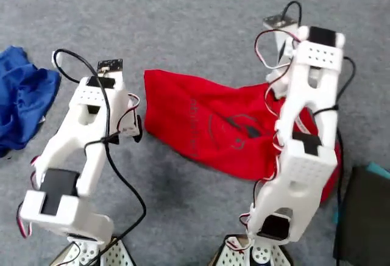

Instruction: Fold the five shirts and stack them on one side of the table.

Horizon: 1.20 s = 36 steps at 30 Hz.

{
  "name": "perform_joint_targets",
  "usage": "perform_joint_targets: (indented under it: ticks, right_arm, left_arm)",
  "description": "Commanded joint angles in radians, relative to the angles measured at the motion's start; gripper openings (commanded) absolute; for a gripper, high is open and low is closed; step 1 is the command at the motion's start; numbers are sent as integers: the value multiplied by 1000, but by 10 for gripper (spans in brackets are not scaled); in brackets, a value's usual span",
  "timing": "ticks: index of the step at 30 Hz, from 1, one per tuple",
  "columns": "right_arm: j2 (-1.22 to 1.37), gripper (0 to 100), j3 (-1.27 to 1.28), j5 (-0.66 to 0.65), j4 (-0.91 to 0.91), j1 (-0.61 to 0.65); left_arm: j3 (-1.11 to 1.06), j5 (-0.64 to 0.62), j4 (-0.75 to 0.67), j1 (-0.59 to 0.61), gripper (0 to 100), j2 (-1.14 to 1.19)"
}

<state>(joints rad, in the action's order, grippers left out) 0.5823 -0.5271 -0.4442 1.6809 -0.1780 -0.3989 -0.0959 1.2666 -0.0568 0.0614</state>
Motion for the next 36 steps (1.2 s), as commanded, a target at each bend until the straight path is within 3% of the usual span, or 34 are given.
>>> perform_joint_targets:
  ticks: [1, 4, 16, 24, 30, 36]
  right_arm:
    - [58, 108, -42, 11, -6, 4]
    - [111, 5, -105, 6, 17, 4]
    - [74, 5, -487, 104, 103, 8]
    - [18, 5, -512, 104, 106, -27]
    - [18, 5, -512, 103, 106, -102]
    - [24, 5, -512, 101, 106, -150]
  left_arm:
    - [64, -11, -11, -8, 181, 31]
    - [91, -11, -14, -9, 155, 54]
    - [167, -11, -6, -8, 17, 54]
    - [242, -9, 61, -78, 28, 54]
    - [315, -58, 146, -169, 178, 64]
    - [273, -68, 5, -178, 176, 122]
